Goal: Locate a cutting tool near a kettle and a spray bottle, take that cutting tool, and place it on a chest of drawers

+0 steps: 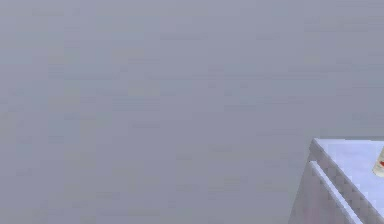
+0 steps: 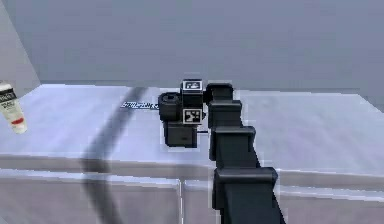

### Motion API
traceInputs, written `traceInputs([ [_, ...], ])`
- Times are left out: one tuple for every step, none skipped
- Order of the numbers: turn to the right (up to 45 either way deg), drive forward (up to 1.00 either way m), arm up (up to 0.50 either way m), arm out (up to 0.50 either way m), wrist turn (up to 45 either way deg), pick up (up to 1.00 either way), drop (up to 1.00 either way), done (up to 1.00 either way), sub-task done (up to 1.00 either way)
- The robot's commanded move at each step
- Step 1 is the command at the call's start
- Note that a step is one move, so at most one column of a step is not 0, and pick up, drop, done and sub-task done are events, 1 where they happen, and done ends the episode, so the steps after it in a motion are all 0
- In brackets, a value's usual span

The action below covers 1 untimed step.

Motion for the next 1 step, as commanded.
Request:
traceInputs([
  [0.0,0.0,0.0,0.0,0.0,0.0,0.0,1.0,0.0],
])
